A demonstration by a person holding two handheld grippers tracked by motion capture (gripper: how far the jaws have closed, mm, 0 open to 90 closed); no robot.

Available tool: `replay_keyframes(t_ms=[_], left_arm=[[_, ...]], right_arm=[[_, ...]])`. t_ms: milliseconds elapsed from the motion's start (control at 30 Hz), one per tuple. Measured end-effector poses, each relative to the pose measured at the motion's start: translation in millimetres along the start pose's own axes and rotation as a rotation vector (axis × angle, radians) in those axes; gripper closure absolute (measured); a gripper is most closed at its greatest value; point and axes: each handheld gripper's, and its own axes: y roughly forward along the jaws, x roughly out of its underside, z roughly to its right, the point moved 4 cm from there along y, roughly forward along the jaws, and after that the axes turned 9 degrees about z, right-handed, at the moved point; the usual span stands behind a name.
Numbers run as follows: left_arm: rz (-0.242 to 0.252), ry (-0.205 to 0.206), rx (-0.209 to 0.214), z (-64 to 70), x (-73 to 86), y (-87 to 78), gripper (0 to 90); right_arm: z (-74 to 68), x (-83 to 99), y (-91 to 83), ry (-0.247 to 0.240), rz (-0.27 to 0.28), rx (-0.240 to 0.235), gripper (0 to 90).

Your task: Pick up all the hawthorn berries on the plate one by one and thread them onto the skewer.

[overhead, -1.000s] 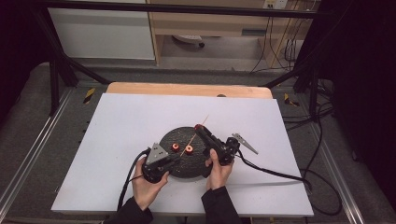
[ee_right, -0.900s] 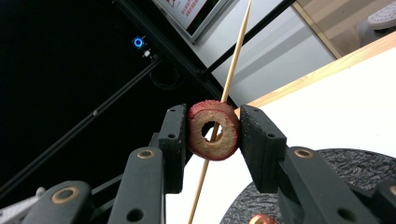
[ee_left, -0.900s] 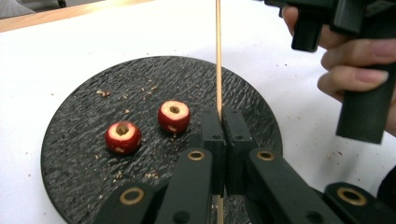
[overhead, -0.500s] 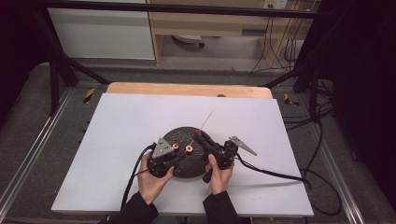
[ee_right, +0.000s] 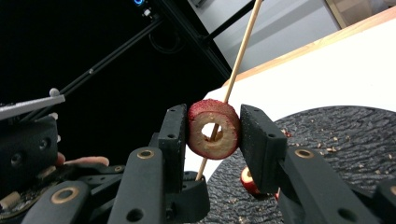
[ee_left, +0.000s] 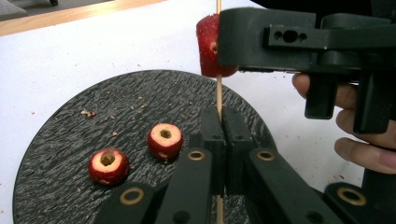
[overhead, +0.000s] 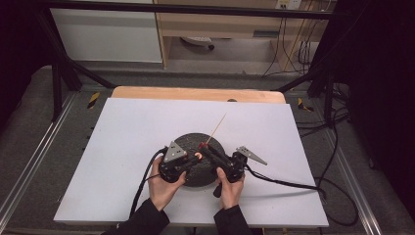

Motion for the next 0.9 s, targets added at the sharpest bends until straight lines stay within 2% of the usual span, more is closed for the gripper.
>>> replay_keyframes(t_ms=[367,400,567,633,800,833,867,900], left_arm=[[-0.002,0.011,0.007,-1.2,1.2,-2.0,88.7],[-0.002,0.012,0.008,-1.7,1.5,-3.2,88.7],[-0.004,0.013,0.010,-8.0,6.2,-11.2,88.7],[-0.009,0.020,0.008,-11.2,8.6,-15.8,88.7],[-0.015,0.020,0.000,-20.3,14.6,-28.8,88.7],[-0.017,0.020,-0.001,-22.1,16.1,-31.8,88.6],[-0.021,0.021,-0.002,-23.9,17.6,-34.7,88.7],[-0.022,0.022,-0.003,-25.6,19.0,-37.5,88.7]], right_arm=[[0.4,2.1,-0.8,-0.011,-0.044,-0.002,61.0],[0.3,0.4,-1.5,-0.027,-0.050,0.001,55.6],[0.6,-4.4,-3.5,-0.072,-0.072,0.012,50.0],[2.0,-7.5,-4.8,-0.105,-0.098,0.019,43.1],[5.9,-11.3,-8.5,-0.140,-0.132,0.032,36.1],[6.8,-11.9,-9.4,-0.150,-0.143,0.038,34.1],[8.7,-12.4,-10.4,-0.176,-0.175,0.041,27.6],[8.7,-12.4,-10.4,-0.176,-0.175,0.041,27.6]])
